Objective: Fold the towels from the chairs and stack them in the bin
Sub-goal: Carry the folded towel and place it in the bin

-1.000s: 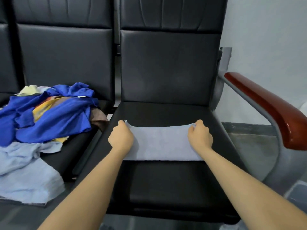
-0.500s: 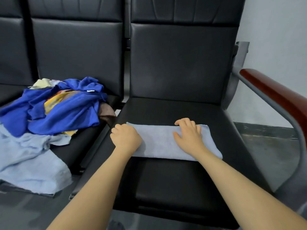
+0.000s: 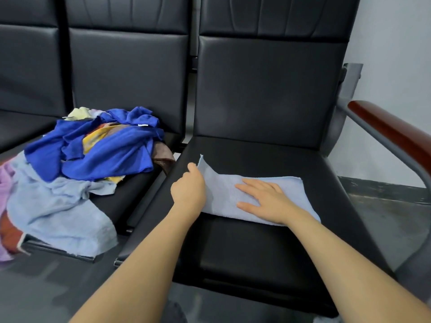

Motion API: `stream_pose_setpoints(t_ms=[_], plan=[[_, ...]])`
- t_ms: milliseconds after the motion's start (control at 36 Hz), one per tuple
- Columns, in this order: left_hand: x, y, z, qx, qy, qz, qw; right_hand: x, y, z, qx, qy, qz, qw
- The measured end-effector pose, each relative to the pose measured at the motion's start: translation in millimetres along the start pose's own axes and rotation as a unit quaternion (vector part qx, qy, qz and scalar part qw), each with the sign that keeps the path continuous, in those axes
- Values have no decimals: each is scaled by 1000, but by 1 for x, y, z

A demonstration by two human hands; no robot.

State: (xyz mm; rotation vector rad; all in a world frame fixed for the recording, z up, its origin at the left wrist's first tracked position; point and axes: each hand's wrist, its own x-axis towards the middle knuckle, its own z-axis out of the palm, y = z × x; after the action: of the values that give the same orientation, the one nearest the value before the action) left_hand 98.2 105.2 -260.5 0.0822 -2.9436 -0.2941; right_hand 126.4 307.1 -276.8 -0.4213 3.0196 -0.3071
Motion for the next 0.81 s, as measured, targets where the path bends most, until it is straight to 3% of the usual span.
stream_pose_setpoints(t_ms=[83,222,361,500,639,806], plan=[[3,0,-16,-88,37,0,995,2,-5,1,4,2,8,1000],[12,-4,-43,-310,9,-18,950,13,-24,9,26,17,24,999],[11,1,-46,-417,-17,16,908,21,-38,13,98,62,46,992],[4,18,-45,-493,-30,14,870,11,-29,6,319,183,112,923],[-8,49,-40,-487,-71,55,869,-10,-4,-12,214,247,213,921],[-24,84,-26,-458,-155,83,871,-37,18,-22,136,170,297,930]])
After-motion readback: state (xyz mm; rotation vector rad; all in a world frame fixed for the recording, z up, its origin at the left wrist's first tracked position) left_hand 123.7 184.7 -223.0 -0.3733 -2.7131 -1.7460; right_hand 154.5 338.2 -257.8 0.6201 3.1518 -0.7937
